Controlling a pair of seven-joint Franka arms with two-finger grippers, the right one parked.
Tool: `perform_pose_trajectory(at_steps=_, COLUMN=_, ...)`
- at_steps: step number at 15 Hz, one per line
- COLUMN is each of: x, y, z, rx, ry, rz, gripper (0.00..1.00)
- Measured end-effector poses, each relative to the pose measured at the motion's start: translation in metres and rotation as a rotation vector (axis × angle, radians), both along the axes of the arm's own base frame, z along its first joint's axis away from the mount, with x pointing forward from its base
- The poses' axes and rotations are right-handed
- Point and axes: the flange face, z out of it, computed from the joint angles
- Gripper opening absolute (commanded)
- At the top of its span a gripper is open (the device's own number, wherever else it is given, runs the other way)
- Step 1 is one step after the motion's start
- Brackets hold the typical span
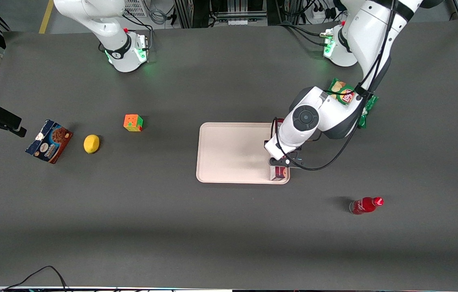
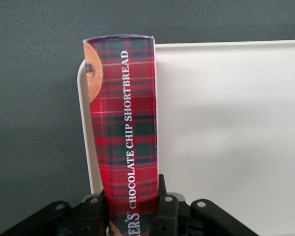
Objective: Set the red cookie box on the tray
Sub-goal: 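Lower the box onto the tray and open the left gripper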
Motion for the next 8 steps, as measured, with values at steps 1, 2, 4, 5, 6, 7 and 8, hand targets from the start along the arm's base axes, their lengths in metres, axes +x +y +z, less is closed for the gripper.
perform_pose_trajectory(at_steps=1, x=0.0002, y=0.0003, z=0.0000, rx=0.000, ry=0.000, rz=0.000, gripper=0.45)
perform_pose_trajectory(at_steps=2, x=0.0004, y=0.0006, z=-0.0001, rx=0.001, ry=-0.001, rz=0.001, gripper=0.51)
perform_pose_trajectory(at_steps=4, x=0.0010, y=0.0016, z=-0.0004, rx=0.002, ry=-0.001, rz=0.003, gripper=0.62)
perform_pose_trajectory(at_steps=5, x=0.0014, y=0.0020, z=-0.0004, rx=0.002, ry=-0.001, rz=0.004, gripper=0.65)
perform_pose_trajectory(at_steps=6, x=0.0019, y=0.0022, z=-0.0001, rx=0.002, ry=-0.002, rz=0.005, gripper=0.74)
perform_pose_trajectory(at_steps=7, x=0.0023, y=0.0022, z=0.0003, rx=0.001, ry=-0.003, rz=0.006, gripper=0.89)
perform_pose_trajectory(at_steps=8, x=0.0026, y=0.0022, z=0.0006, rx=0.001, ry=-0.004, rz=0.006, gripper=1.00)
